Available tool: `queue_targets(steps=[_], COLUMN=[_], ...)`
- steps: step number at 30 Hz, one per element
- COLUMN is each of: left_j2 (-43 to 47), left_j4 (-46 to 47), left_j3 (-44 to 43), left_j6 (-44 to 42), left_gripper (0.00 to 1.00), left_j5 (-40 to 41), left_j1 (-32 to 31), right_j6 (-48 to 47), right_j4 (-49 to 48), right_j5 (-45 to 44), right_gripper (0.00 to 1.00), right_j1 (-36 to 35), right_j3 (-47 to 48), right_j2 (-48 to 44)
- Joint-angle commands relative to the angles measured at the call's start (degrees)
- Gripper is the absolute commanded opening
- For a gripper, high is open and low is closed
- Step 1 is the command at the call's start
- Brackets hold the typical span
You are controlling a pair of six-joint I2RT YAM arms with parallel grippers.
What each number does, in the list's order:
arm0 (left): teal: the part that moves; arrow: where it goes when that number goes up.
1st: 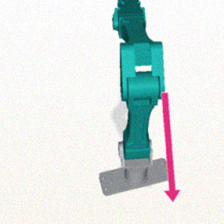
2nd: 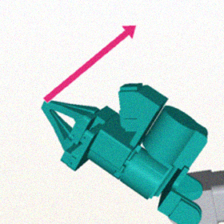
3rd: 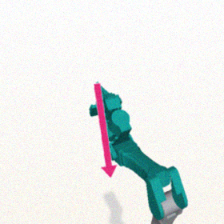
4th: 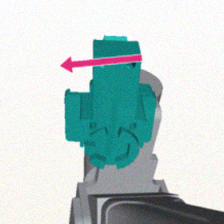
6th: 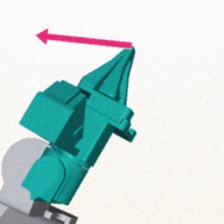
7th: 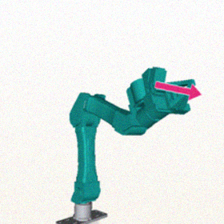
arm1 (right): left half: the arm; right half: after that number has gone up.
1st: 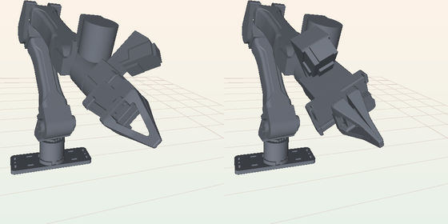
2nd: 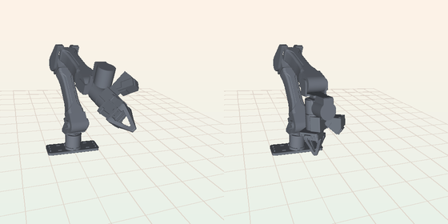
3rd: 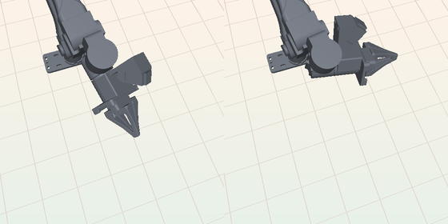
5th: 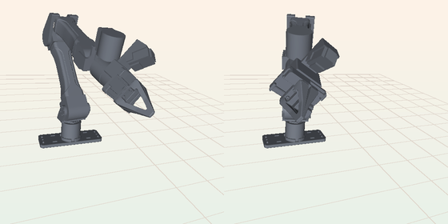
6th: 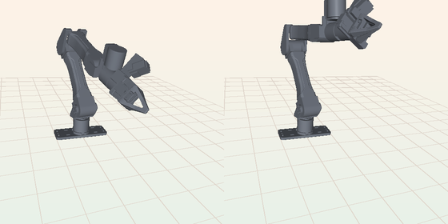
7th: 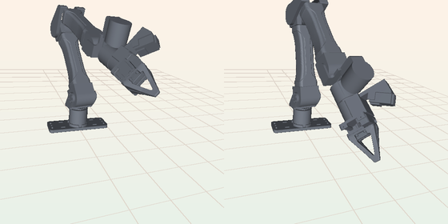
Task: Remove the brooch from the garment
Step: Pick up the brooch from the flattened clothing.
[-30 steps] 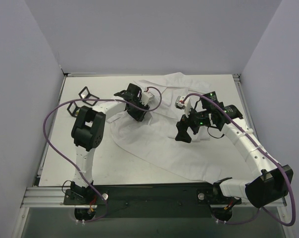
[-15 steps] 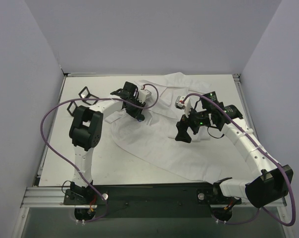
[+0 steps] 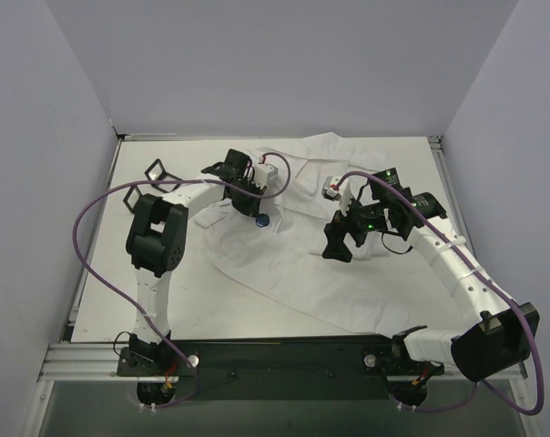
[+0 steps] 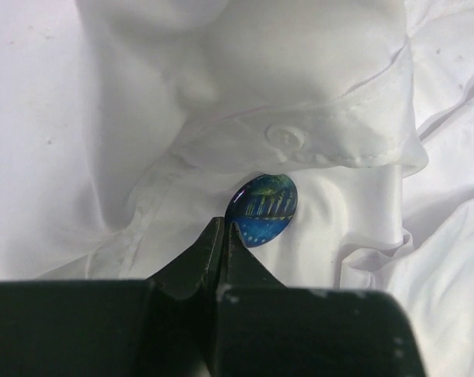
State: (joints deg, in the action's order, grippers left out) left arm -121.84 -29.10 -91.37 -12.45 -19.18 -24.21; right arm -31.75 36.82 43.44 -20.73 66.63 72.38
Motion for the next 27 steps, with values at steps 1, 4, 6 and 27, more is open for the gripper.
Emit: queue_targets(steps=[1,4,6,27], left_j2=[1.17,0.64,0.2,-7.71], left_j4=[-1.3,-1.92,-2.01,-9.92], left_j3=[-2.58,-3.2,-3.28,-8.92], left_j6=[0.76,0.85,0.93,4.18], left_gripper=[0.0,0.09,0.29,0.58], left_j5=[-4.72,-4.47,-4.11,-19.14], left_j1=[0.65,0.83,1.18,4.69], right_j6=[-0.86,-0.86,-0.95,-1.12], right_j4=[0.01,0.01,0.01,-0.08], right_j5=[0.07,0.15,0.07,0.5], right_gripper=[0.99,0.99,0.99,0.99], right_j1=[-0.63,-0.63,-0.63,-0.63], right_j3=[0.25,0.17,-0.1,-0.45], right_j2=[-0.84,-0.66,-0.75,-0.4])
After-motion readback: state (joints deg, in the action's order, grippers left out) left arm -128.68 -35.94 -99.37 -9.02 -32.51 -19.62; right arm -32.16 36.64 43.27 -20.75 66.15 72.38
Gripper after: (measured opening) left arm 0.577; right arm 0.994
